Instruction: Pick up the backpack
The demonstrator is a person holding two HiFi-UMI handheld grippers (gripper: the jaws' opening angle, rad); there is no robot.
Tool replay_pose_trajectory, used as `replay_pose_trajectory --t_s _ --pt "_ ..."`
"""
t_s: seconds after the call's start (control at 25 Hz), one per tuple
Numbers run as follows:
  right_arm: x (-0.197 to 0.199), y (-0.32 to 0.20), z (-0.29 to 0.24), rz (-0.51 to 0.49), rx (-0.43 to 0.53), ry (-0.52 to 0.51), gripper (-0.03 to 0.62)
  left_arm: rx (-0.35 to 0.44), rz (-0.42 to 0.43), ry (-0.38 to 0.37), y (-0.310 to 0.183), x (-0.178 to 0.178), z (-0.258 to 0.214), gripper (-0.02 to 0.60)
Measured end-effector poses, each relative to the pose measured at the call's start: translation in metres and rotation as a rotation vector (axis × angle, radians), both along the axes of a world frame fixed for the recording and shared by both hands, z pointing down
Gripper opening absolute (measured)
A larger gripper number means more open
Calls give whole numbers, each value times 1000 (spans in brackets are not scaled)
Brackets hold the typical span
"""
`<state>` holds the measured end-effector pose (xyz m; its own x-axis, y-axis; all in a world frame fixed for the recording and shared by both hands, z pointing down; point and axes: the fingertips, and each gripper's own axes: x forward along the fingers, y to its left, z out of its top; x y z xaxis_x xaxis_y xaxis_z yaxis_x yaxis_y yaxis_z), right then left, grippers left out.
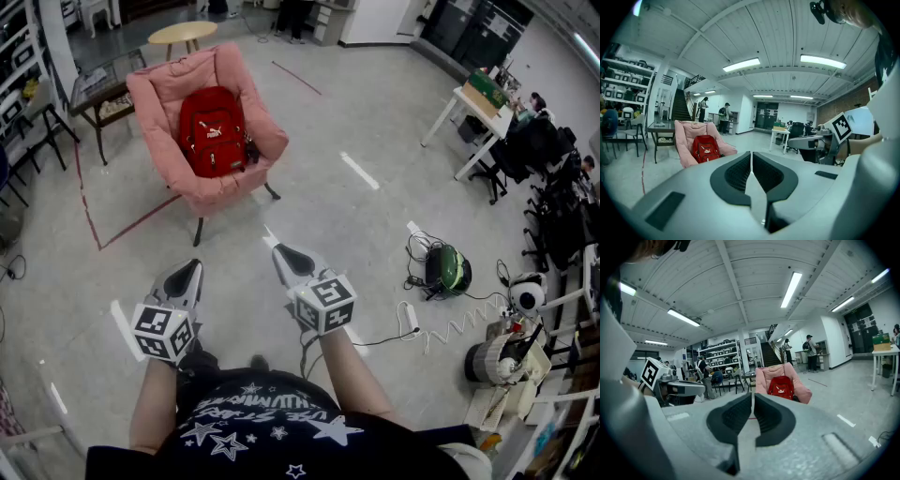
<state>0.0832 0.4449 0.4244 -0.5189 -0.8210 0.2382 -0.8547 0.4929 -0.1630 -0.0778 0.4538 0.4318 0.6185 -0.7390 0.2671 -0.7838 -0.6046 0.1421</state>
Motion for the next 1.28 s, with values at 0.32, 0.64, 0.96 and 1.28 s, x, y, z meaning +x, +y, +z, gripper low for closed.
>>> replay_pose_trajectory --t_s 0.32,0.64,0.96,1.28 --pt "-17 9 -5 -45 40 88 17 -22 -28 5 5 -12 1 23" --pt "-15 24 -5 -56 46 81 17 -21 3 -5 18 -1 2 8" --pt "-11 32 13 -108 16 58 17 -39 -39 11 18 4 17 8" --pt "-18 15 31 -72 -43 14 17 -70 -54 16 5 -13 23 8"
